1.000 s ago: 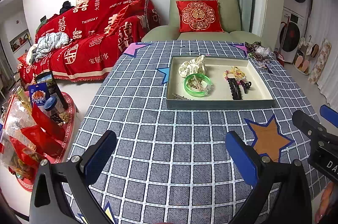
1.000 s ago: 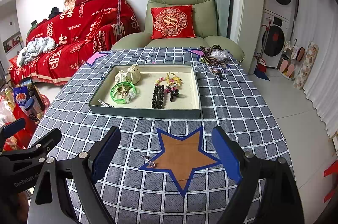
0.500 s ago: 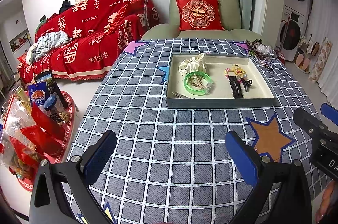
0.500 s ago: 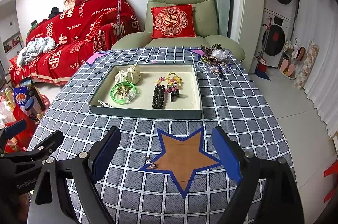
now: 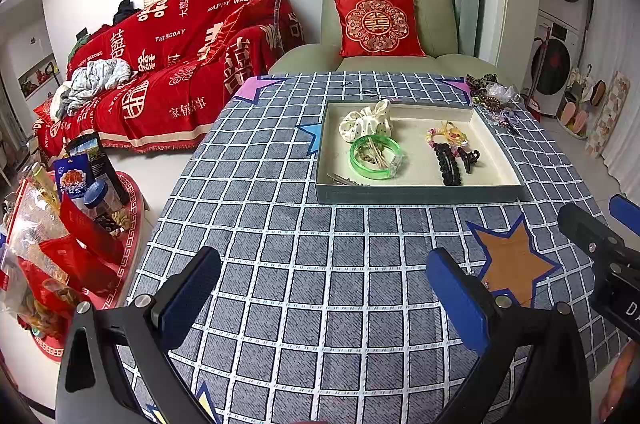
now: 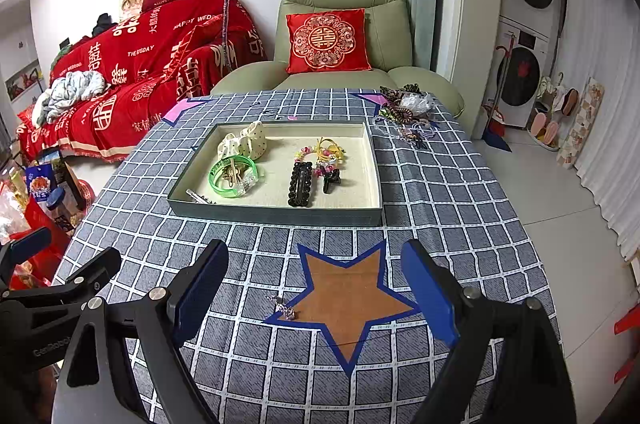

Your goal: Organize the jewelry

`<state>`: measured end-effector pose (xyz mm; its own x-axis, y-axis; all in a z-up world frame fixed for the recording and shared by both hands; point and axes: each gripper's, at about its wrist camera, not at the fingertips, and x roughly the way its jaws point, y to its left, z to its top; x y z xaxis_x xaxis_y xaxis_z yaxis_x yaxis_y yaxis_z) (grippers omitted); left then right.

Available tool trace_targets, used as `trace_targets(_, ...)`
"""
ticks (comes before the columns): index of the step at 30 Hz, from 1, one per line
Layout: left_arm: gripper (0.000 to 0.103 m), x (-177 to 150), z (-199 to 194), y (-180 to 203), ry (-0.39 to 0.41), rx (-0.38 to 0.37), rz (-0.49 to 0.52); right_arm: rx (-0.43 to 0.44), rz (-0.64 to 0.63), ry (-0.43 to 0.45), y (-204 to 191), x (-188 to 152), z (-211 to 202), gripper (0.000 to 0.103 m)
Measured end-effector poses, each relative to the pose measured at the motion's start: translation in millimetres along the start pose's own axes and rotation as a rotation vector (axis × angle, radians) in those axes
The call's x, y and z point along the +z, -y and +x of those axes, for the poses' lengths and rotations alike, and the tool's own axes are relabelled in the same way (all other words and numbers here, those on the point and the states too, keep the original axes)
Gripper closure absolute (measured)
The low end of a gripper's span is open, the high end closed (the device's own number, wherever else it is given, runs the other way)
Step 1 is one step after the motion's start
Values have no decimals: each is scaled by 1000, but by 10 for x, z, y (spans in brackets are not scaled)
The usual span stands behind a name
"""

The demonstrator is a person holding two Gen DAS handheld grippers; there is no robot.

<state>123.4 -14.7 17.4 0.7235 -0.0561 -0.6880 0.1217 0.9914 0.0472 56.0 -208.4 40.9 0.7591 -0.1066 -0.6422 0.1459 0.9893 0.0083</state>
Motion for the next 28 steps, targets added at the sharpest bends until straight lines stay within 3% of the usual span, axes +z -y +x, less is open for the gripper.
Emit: trace_targets(28,0,-36,43,-65,-8,-2,-17,0,2,-1,-3,2,-1,13)
